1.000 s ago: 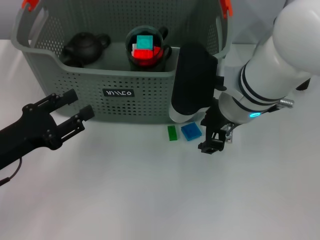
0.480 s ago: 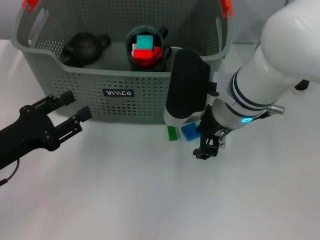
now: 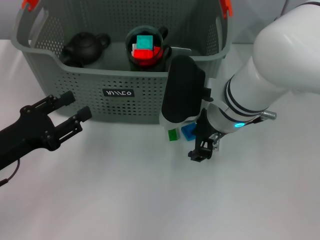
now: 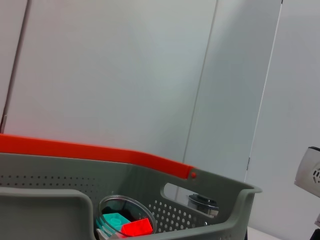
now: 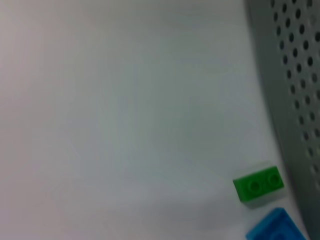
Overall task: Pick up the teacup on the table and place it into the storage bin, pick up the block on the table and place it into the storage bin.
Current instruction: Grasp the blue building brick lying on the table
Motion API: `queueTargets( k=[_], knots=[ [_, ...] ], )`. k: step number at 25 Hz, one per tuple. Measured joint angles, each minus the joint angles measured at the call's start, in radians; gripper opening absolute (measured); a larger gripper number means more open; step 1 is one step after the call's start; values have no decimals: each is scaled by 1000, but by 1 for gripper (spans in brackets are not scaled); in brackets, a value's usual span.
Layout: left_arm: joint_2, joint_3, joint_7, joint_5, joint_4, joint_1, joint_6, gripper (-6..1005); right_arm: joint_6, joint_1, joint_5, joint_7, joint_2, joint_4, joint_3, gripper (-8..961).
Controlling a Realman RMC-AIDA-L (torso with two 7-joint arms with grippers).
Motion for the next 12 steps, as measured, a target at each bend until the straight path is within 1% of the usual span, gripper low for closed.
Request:
queueTargets(
  k=[9,12],
  knots=[
    [0,0,0,0,-2,0,0,627,35,37,42,22,0,80,0,577],
    [0,0,1,0,-2,0,0,627,54,40,46,23,0,90,-1,577]
  ],
)
